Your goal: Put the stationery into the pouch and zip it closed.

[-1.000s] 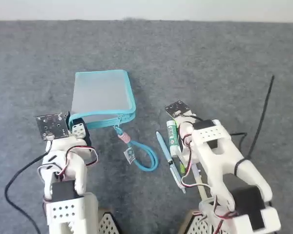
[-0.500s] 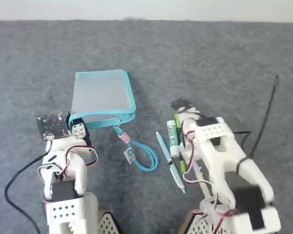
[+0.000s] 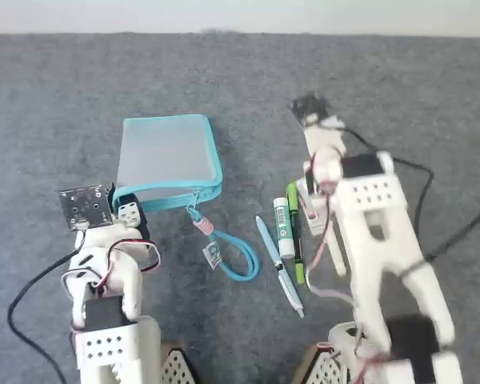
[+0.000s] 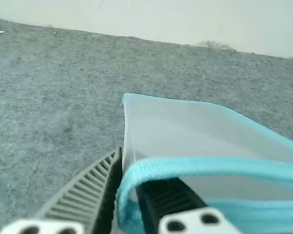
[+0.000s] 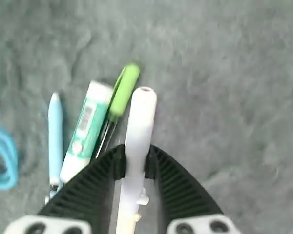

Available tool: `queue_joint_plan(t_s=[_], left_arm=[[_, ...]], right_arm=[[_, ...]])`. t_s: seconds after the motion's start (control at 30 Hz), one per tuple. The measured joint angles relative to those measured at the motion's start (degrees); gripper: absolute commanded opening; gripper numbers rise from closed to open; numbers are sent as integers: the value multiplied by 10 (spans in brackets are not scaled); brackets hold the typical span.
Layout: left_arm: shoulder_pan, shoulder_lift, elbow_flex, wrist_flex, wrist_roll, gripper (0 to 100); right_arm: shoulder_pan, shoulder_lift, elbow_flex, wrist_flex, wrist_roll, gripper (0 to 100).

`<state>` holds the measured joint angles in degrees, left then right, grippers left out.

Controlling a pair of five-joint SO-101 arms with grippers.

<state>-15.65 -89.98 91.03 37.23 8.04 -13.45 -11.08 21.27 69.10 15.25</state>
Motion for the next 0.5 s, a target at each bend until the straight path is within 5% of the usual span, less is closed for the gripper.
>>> queue_joint_plan(t_s=[0.13, 0.27, 0.5], left_arm=[[0, 0, 0, 0, 0, 12], [0, 0, 0, 0, 0, 12], [0, 0, 0, 0, 0, 12]], right_arm=[[1, 136, -96, 0, 0, 17], [21, 244, -168, 1, 0, 135], [51, 277, -193, 16, 0, 177]])
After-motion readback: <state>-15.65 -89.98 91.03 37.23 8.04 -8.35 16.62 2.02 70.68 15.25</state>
